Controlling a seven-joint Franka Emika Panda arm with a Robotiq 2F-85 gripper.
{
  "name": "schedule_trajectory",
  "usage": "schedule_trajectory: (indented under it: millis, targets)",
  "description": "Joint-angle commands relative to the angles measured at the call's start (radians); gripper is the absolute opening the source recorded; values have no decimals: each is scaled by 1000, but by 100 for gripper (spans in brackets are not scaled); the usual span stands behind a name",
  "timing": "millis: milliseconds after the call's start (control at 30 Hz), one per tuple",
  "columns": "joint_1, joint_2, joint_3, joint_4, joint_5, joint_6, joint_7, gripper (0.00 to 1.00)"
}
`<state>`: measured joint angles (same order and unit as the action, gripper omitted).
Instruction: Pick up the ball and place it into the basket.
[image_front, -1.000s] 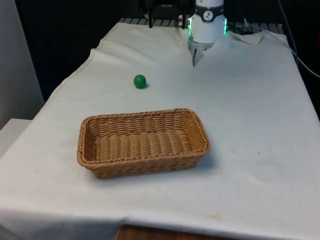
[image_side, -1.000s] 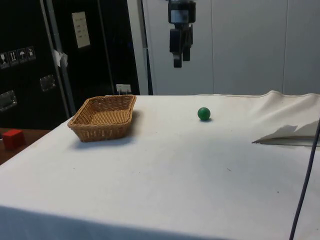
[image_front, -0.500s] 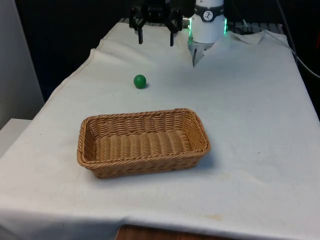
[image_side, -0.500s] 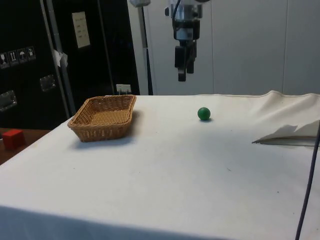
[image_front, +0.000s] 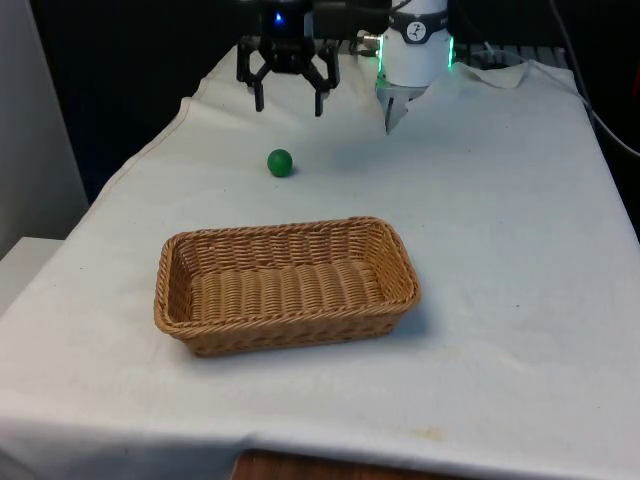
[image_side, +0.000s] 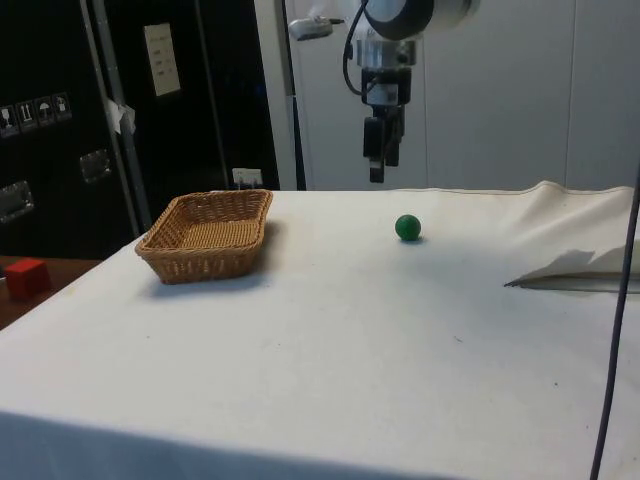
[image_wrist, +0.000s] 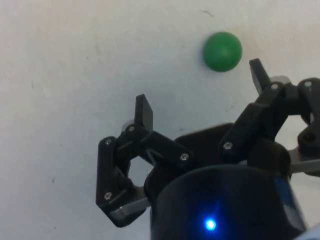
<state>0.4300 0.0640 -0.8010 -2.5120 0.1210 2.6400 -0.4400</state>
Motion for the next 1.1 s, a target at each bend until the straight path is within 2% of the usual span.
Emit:
schedule_trajectory:
  millis: [0,33,67,233,267,300,333,367,567,600,633,833,867,900,1067]
  targets:
    - [-5,-1,3,-4,31,7,-31,100]
    - [-1,8,-3,1,14,2,-15,100]
    - [-6,7,1,-3,45,9,-46,100]
    - [-13,59,-5,7,139,18,-137,100]
    - [-13,59,-5,7,139,18,-137,100]
    - [-14,78,-5,10,171,22,-166,100]
    - [-6,90,-16,18,159,11,-155,100]
    - [-15,87,-5,11,186,24,-182,100]
    - [-22,143,-10,16,284,37,-281,100]
    - [-11,148,-24,22,261,21,-259,100]
    - [-22,150,-10,15,298,39,-294,100]
    - [-25,198,-9,20,383,52,-375,100]
    - [-13,206,-24,23,365,36,-358,100]
    - [-25,206,-9,22,394,54,-385,100]
    - [-27,243,-5,29,459,65,-444,100]
